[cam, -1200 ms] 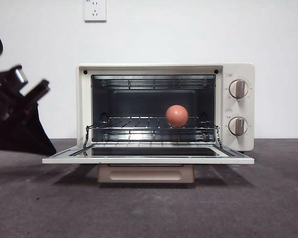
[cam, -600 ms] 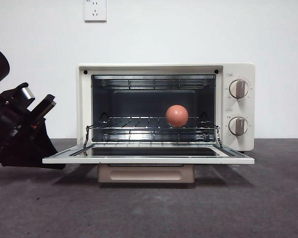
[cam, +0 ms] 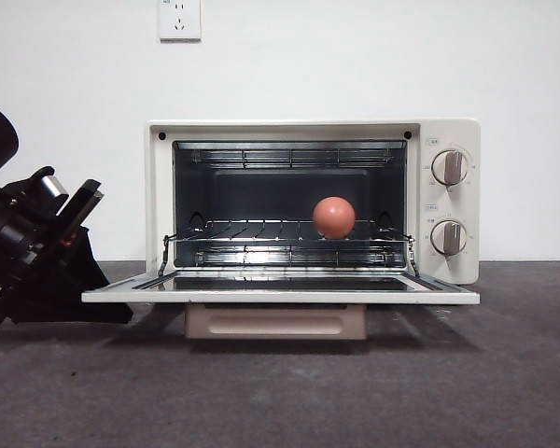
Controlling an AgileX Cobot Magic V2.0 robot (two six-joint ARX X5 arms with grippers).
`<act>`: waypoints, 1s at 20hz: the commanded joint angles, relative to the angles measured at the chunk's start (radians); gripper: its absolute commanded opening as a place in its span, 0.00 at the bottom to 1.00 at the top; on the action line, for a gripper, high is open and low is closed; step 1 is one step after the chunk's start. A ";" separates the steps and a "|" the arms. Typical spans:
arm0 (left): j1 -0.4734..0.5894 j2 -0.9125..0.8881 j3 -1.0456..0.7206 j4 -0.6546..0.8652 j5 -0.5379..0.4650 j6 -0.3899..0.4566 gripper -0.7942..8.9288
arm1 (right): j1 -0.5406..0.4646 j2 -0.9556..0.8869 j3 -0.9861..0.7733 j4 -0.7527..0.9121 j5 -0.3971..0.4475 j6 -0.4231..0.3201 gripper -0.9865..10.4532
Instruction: Eggoven
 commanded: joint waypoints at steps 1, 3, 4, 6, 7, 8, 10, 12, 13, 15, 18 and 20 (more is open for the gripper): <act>0.004 0.019 0.008 0.073 0.087 -0.055 0.09 | 0.008 0.006 0.014 0.003 0.003 -0.005 0.35; 0.018 0.019 0.008 0.127 0.106 -0.102 0.09 | 0.008 0.006 0.014 0.003 0.003 -0.005 0.35; 0.025 0.019 0.008 0.154 0.116 -0.126 0.09 | 0.008 0.006 0.014 0.003 0.003 -0.005 0.35; 0.043 0.019 0.008 0.232 0.137 -0.190 0.09 | 0.008 0.006 0.014 0.002 0.003 -0.004 0.35; 0.050 0.019 0.008 0.267 0.144 -0.218 0.09 | 0.008 0.006 0.014 0.002 0.003 -0.004 0.35; 0.058 0.019 0.008 0.321 0.147 -0.257 0.09 | 0.008 0.006 0.014 0.002 0.003 -0.004 0.35; 0.068 0.019 0.008 0.405 0.148 -0.316 0.09 | 0.008 0.006 0.014 0.000 0.003 -0.004 0.35; 0.074 0.019 0.010 0.500 0.147 -0.373 0.09 | 0.008 0.006 0.014 -0.002 0.003 -0.004 0.35; 0.076 0.019 0.013 0.534 0.145 -0.392 0.09 | 0.008 0.006 0.014 -0.003 0.003 -0.004 0.35; 0.077 0.019 0.027 0.593 0.142 -0.428 0.09 | 0.008 0.006 0.014 -0.005 0.003 -0.004 0.35; 0.077 0.019 0.062 0.606 0.135 -0.456 0.09 | 0.008 0.006 0.014 -0.006 0.003 -0.004 0.35; 0.077 0.019 0.079 0.607 0.135 -0.472 0.09 | 0.008 0.006 0.014 -0.011 0.003 -0.004 0.35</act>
